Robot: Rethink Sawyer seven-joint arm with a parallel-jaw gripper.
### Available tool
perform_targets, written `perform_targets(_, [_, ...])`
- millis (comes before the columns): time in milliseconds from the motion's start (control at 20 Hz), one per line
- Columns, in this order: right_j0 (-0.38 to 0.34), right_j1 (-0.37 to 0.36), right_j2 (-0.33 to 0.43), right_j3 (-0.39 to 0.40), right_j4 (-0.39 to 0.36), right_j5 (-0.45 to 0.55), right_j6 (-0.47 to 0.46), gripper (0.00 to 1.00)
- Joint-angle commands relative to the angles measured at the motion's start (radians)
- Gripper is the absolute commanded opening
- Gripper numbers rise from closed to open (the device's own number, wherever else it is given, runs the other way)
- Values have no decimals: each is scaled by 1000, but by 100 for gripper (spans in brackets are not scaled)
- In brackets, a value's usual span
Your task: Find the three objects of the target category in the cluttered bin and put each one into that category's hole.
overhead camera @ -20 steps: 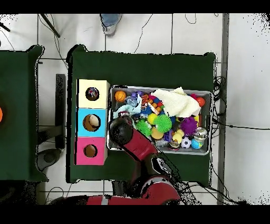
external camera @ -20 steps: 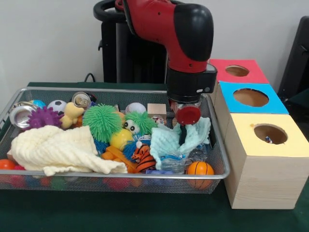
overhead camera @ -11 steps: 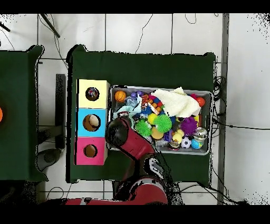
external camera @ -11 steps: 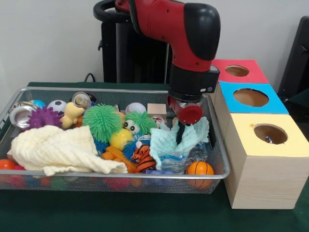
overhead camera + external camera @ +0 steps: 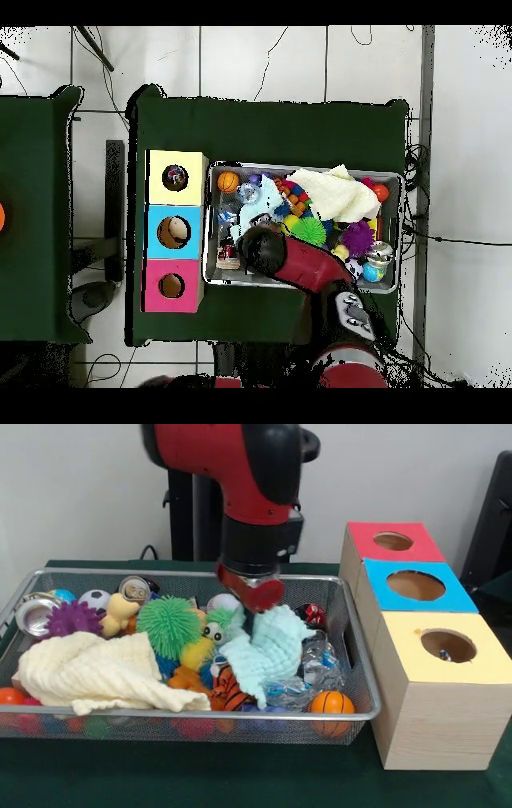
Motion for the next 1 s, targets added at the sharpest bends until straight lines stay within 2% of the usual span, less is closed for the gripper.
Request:
perform_targets(50, [-232, -92, 195, -197, -251, 342, -558, 0])
perform_targets(300, [-315, -121, 312, -234, -334, 518, -640, 0])
perform_targets(450, [-370, -136, 370, -226, -354, 561, -684, 0])
perform_targets(1000, [-443, -151, 445, -165, -405, 540, -709, 0])
